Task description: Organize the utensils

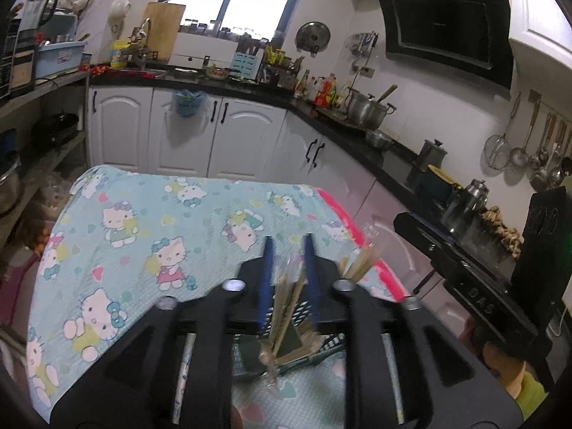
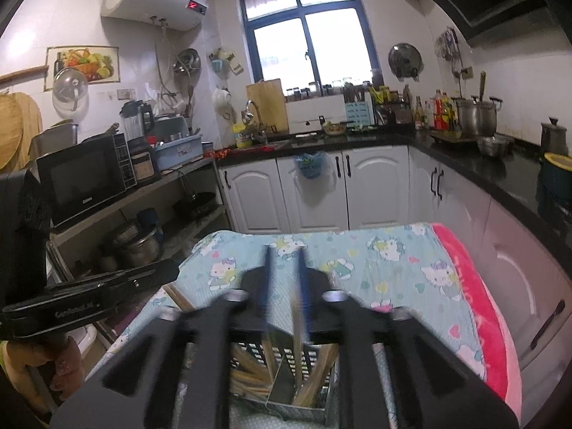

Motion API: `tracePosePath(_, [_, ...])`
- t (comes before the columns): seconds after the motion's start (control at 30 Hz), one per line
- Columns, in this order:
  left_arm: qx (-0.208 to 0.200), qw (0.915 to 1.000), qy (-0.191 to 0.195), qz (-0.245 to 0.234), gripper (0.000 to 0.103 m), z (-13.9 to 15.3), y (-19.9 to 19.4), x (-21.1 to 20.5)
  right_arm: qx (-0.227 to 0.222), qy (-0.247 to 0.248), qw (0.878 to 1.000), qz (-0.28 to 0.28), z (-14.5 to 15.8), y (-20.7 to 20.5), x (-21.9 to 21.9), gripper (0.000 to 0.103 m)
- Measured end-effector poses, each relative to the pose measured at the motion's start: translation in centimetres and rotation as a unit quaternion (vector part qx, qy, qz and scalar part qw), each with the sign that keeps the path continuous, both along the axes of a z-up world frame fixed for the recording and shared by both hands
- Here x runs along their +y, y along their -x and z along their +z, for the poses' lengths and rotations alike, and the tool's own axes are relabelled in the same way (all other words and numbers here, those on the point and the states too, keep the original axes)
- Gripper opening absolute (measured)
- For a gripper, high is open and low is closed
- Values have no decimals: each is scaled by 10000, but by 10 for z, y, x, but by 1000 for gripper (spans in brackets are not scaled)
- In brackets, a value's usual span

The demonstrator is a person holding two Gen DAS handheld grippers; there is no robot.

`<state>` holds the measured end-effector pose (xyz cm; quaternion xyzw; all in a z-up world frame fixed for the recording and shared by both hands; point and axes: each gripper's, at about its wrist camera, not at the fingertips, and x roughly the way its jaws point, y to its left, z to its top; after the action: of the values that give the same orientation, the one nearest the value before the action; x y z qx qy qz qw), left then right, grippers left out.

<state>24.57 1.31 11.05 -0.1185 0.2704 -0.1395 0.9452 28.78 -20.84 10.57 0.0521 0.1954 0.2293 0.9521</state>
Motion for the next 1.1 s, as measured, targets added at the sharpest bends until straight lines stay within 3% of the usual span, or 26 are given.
tracePosePath(0.1, [23,10000,-28,59,36,-3,5,2,40,-19,10000,-49,-4,1,-5,30])
tracePosePath(0.2, [-31,9999,-65,146,55,-3,12,5,57,-42,9999,-99,-7,5,-11,38])
tracePosePath(0.27, [-84,9997,-50,206,77,-1,17,7,32,-48,9999,-110,-7,10,-13,42])
tracePosePath(0.43, [-210,9992,-102,310,92,4,31,10,-24,-33,9999,-162,-8,20,-21,52])
tracePosePath(0.73, [-263,9985,-23,469,92,10,54,19,-127,-65,9997,-202,-7,46,-36,74])
tracePosePath(1.1, [-134,9984,-118,543,92,-7,84,17,-378,121,9990,-186,-11,88,-41,89])
